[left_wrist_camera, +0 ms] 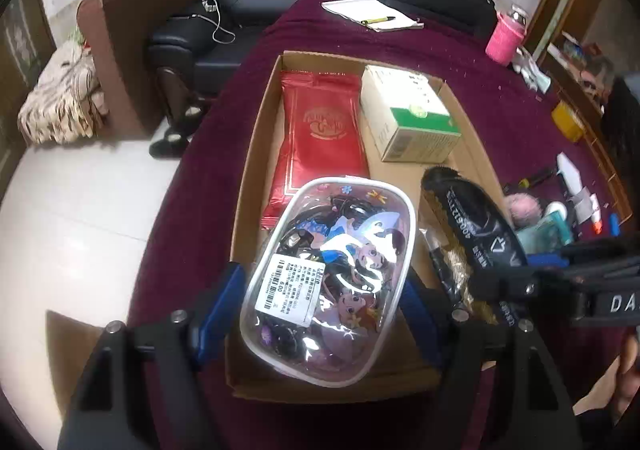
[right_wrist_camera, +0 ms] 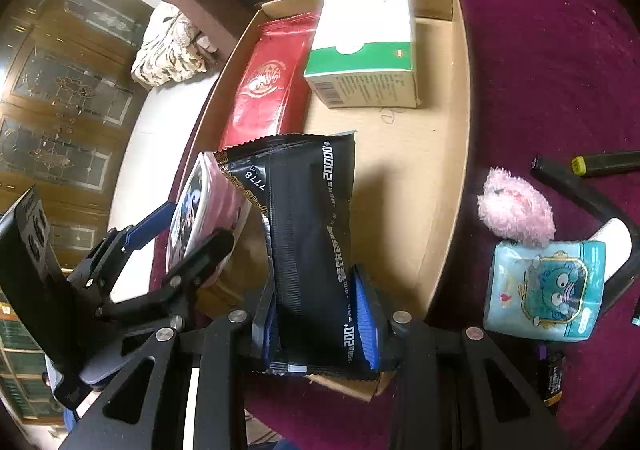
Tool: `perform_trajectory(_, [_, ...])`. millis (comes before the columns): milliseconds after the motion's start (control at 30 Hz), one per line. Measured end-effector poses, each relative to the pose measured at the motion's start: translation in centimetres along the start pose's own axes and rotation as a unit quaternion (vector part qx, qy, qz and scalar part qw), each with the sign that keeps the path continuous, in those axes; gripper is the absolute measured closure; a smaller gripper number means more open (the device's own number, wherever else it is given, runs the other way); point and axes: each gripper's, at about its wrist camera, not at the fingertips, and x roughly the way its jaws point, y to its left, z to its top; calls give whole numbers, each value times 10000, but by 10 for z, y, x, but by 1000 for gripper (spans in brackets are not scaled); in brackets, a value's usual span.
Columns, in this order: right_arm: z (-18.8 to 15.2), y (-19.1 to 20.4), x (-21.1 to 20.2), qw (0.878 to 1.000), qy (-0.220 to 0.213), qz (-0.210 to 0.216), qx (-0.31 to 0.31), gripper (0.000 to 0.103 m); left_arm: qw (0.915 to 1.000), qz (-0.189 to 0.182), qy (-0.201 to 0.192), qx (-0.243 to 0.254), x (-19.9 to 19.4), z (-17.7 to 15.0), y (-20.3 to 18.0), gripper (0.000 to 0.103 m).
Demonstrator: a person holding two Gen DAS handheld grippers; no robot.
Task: Organize objects
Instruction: 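Lower the clear box and black bag into the cardboard tray and open both grippers, then grasp the blue tissue pack with the left gripper while the right gripper approaches the white card box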
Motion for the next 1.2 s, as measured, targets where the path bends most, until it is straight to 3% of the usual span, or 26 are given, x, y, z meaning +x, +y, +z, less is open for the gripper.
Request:
perform_trajectory(333, [3,-4,10,9997,59,-183,129,65,9996,2,122,252,14,-4,-5,24])
perform_trajectory(533, [-2,-5,12,9996,84,-234,137,65,9996,-232,159,17,8,-2,5,24])
perform_trajectory(700, [-2,0,16,9997,148,-173,73,65,9986,-480,20,-229,-7,2,15,24])
perform_trajectory(1033, [-4,3,18,9995,277,-5,-116,62,9981,-458,-188,-358,-25,4,21,24])
perform_trajectory(1200, [-9,-13,-2,9999,81,111,13,61,9981,-516,-197,-269,-26,4,9,24])
